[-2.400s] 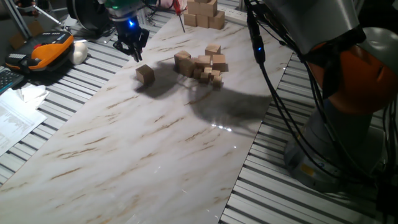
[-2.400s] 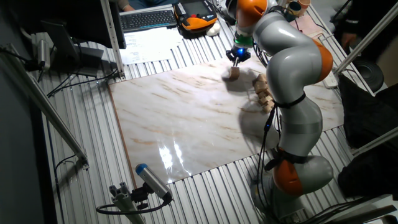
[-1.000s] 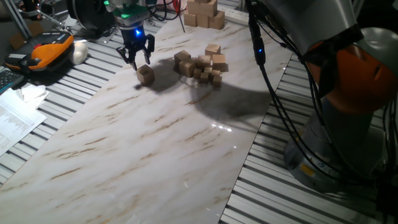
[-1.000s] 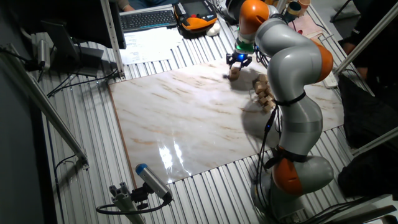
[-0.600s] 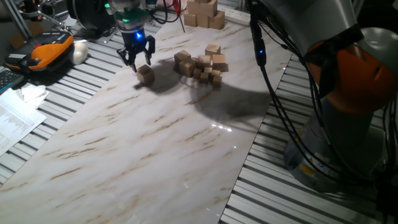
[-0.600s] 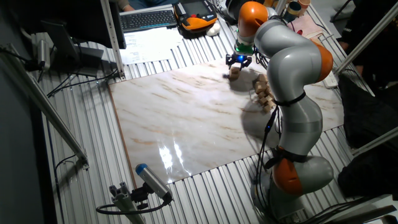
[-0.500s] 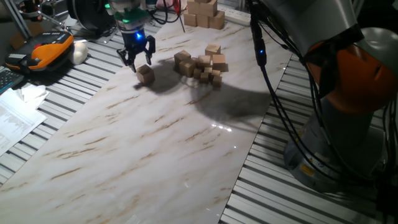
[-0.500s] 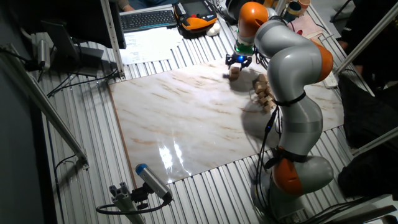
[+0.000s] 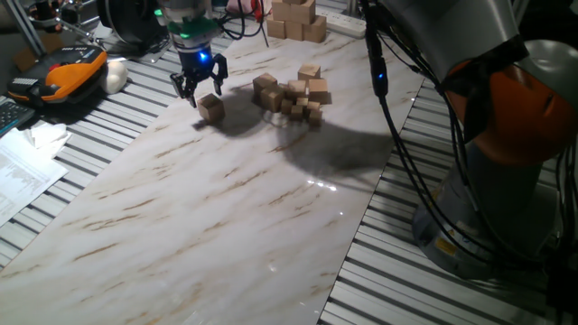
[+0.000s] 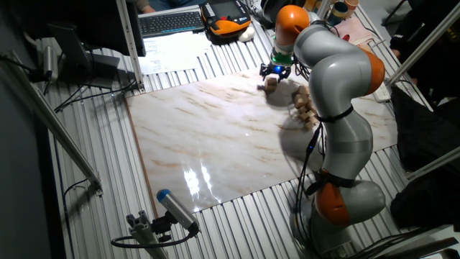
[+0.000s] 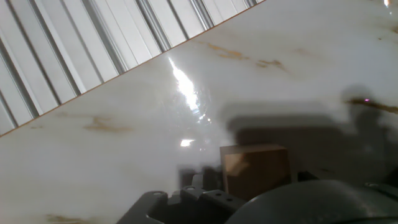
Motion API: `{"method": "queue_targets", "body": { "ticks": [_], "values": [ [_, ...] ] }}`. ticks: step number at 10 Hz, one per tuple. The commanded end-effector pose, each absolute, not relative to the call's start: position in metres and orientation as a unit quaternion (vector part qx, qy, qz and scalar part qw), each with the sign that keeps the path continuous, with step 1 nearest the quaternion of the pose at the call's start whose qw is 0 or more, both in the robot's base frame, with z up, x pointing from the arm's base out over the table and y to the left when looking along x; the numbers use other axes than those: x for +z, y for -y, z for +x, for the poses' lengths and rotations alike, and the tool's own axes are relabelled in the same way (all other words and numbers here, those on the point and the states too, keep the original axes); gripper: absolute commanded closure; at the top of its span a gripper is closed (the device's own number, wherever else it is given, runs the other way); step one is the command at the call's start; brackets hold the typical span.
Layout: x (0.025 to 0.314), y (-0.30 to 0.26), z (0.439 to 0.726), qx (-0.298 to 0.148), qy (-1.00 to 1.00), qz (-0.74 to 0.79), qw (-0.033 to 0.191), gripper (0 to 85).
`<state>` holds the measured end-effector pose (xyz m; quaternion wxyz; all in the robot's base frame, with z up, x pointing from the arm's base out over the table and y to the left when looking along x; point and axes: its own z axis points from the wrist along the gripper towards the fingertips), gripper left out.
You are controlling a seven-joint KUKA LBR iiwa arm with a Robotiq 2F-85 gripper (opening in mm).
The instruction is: Stack the blocks into a pyramid shape
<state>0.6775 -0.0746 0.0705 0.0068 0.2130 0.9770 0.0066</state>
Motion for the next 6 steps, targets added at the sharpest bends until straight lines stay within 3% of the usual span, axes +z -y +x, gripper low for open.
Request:
{"method": "queue_targets", "body": {
  "ticks": [1,5,6],
  "values": [
    [0.07,0.074,0.677,0.007,-0.977,0.213,0.006,17.0],
    [0.055,0.075,0.677,0.012,-0.98,0.199,0.008,17.0],
    [0.055,0.075,0.677,0.012,-0.983,0.185,0.007,34.0]
  ]
}}
